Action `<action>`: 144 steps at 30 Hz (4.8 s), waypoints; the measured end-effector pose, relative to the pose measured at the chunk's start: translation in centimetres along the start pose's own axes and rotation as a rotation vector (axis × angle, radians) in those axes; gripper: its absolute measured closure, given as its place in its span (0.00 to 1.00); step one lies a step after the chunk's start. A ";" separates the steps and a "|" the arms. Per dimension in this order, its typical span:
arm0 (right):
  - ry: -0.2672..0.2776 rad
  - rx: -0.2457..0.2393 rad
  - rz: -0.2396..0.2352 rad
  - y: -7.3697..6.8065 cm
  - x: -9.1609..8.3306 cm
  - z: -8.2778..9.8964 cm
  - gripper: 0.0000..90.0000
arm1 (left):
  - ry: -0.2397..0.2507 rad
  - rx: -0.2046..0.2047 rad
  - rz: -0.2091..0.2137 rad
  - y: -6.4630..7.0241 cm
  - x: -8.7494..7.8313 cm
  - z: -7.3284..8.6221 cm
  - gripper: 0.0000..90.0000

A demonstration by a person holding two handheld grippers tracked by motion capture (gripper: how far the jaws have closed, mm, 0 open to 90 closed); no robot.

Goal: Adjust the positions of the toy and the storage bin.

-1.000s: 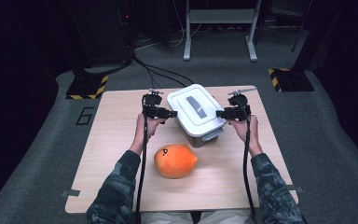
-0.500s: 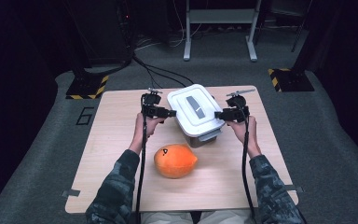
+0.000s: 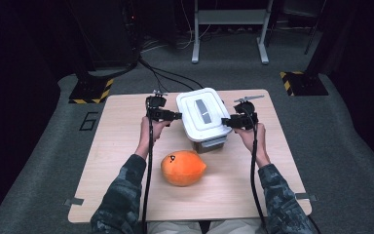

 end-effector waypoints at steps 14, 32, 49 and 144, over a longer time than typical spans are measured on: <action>0.018 -0.008 -0.007 -1.1 0.5 0.0 0.58 | 0.008 -0.053 -0.001 -1.8 0.4 0.4 0.37; 0.030 0.026 0.001 -2.1 1.0 0.1 0.58 | 0.012 -0.074 -0.019 -2.9 0.7 0.1 0.37; 0.102 0.007 0.020 0.7 -2.4 2.7 0.17 | 0.045 -0.032 -0.031 -3.0 -3.3 3.2 0.18; 0.023 0.003 0.222 8.2 -0.6 15.9 0.12 | 0.053 0.297 -0.020 5.2 -9.9 17.4 0.72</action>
Point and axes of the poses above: each handheld gripper's, and its own axes: x roughly forward along the jaws, z roughly out of its underside, y roughly to its right, the point moved 6 cm from there along x, roughly forward along the jaws, and after that the axes turned 6 degrees about x, right-handed, at the moved point
